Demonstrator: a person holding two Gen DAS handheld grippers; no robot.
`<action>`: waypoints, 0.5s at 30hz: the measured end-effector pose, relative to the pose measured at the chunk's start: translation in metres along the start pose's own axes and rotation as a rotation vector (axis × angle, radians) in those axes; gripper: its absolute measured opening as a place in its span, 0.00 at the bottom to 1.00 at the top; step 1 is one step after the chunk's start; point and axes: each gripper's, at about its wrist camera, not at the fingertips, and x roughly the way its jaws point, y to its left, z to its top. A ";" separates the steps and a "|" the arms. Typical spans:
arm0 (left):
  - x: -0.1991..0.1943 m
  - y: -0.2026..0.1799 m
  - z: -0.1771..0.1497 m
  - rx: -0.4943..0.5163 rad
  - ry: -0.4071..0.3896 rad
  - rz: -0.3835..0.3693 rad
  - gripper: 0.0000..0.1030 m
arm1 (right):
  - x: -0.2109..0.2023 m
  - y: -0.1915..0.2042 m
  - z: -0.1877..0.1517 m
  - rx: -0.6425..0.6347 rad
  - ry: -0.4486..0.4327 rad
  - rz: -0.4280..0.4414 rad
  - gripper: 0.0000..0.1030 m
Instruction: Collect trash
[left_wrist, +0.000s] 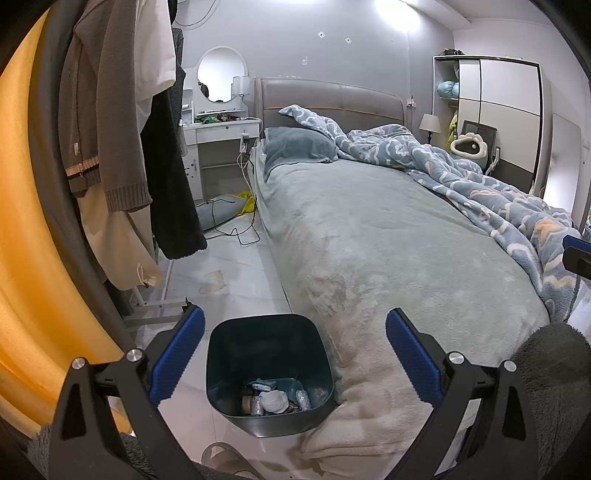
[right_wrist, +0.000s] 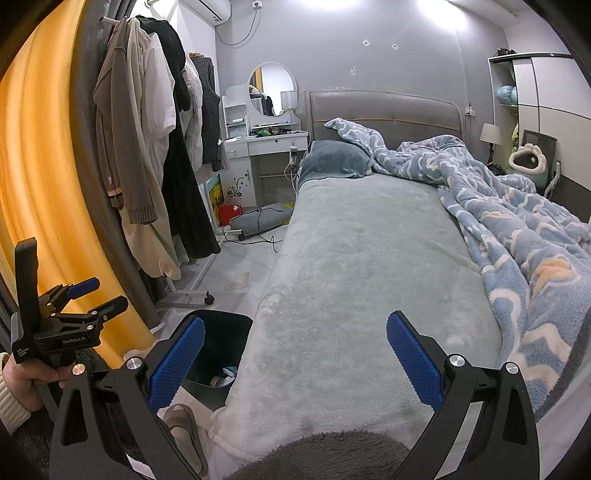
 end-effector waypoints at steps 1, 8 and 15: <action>0.000 0.001 0.001 0.001 0.000 0.000 0.97 | 0.000 0.000 0.000 0.000 0.000 0.000 0.97; 0.000 0.000 0.000 0.002 0.004 0.000 0.97 | 0.000 0.000 0.000 0.000 0.000 0.000 0.97; 0.000 0.000 -0.001 0.000 0.007 0.001 0.97 | 0.000 0.000 0.000 0.000 0.000 0.000 0.97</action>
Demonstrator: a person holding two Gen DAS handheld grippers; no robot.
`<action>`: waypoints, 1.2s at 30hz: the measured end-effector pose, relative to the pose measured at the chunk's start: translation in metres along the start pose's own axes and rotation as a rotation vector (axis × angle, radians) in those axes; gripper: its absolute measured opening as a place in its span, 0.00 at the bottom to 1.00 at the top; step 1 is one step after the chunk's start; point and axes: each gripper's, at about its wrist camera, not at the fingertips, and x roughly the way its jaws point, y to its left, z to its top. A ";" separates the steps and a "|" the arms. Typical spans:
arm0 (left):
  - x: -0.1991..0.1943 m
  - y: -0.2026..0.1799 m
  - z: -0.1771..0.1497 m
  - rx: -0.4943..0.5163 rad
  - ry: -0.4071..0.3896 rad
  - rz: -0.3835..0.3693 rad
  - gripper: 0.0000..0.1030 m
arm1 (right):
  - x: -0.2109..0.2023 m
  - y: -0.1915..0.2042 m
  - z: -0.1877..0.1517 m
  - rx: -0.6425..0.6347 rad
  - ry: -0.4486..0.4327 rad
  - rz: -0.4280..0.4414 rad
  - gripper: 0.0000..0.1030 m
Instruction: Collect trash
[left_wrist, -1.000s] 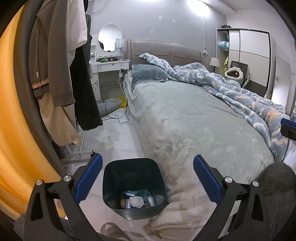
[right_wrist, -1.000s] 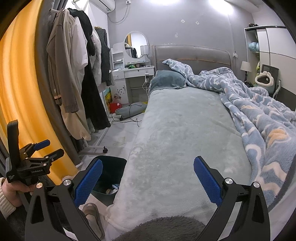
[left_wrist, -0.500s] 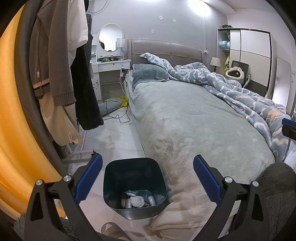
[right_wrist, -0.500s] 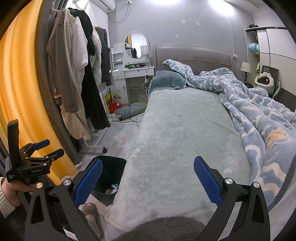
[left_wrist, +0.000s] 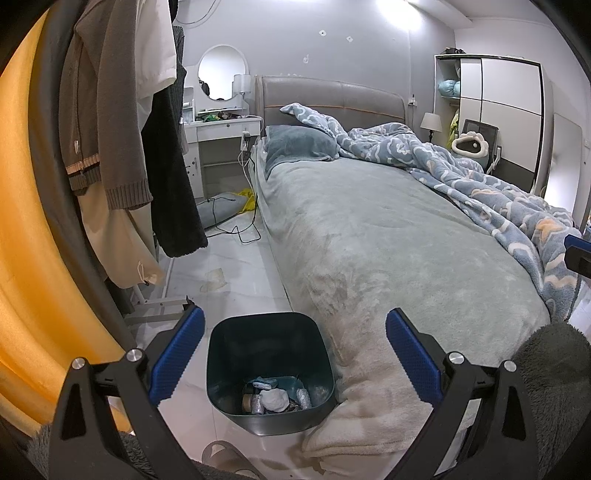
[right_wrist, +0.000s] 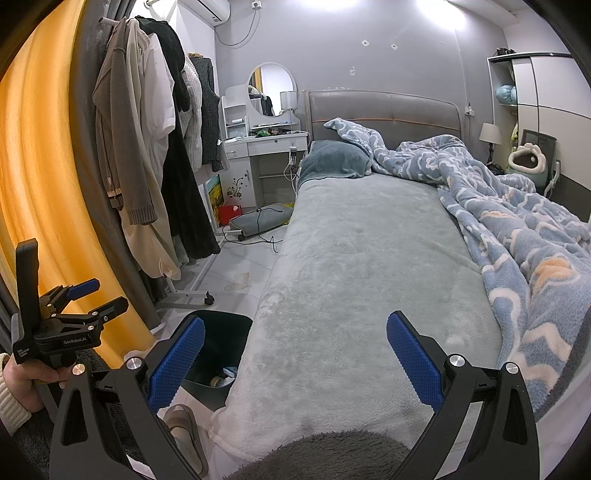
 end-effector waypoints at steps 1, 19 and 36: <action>0.000 0.003 -0.001 -0.002 0.000 0.001 0.97 | 0.000 0.000 0.000 0.000 0.000 0.000 0.97; 0.000 0.003 0.000 0.000 0.002 0.001 0.97 | 0.000 0.000 0.000 -0.001 0.000 -0.001 0.97; 0.001 0.004 0.001 0.001 0.004 0.002 0.97 | 0.000 0.000 -0.001 -0.002 -0.001 -0.001 0.97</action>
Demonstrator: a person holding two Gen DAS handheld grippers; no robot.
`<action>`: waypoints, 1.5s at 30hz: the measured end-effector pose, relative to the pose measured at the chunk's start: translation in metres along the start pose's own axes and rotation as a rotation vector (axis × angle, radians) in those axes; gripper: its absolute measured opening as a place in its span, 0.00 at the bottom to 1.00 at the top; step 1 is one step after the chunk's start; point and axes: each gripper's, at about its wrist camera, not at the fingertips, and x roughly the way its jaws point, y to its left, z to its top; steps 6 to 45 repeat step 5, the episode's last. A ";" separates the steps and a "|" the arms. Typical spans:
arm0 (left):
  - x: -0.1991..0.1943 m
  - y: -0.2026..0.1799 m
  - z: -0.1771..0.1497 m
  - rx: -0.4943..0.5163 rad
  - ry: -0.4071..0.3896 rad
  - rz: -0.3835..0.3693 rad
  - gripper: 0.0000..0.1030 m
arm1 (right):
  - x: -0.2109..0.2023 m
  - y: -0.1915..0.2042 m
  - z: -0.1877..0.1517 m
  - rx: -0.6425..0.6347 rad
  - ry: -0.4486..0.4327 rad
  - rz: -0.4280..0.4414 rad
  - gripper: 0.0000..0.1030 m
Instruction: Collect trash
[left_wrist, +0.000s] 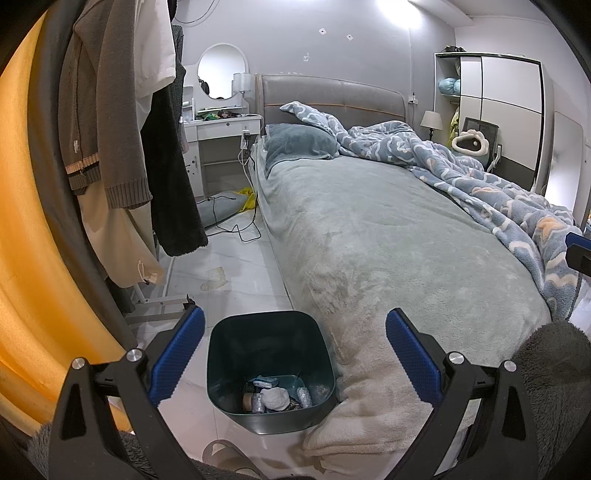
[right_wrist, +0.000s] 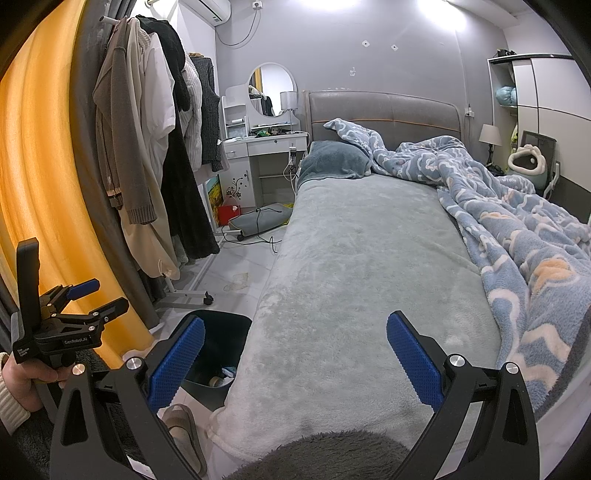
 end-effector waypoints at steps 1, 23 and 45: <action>0.000 0.000 0.000 -0.001 0.001 0.001 0.97 | 0.000 0.000 0.000 0.000 0.000 0.000 0.97; 0.001 0.004 -0.003 -0.003 0.002 0.001 0.97 | 0.000 0.000 0.000 0.000 0.000 0.000 0.97; 0.001 0.004 -0.003 -0.003 0.002 0.001 0.97 | 0.000 0.000 0.000 0.000 0.000 0.000 0.97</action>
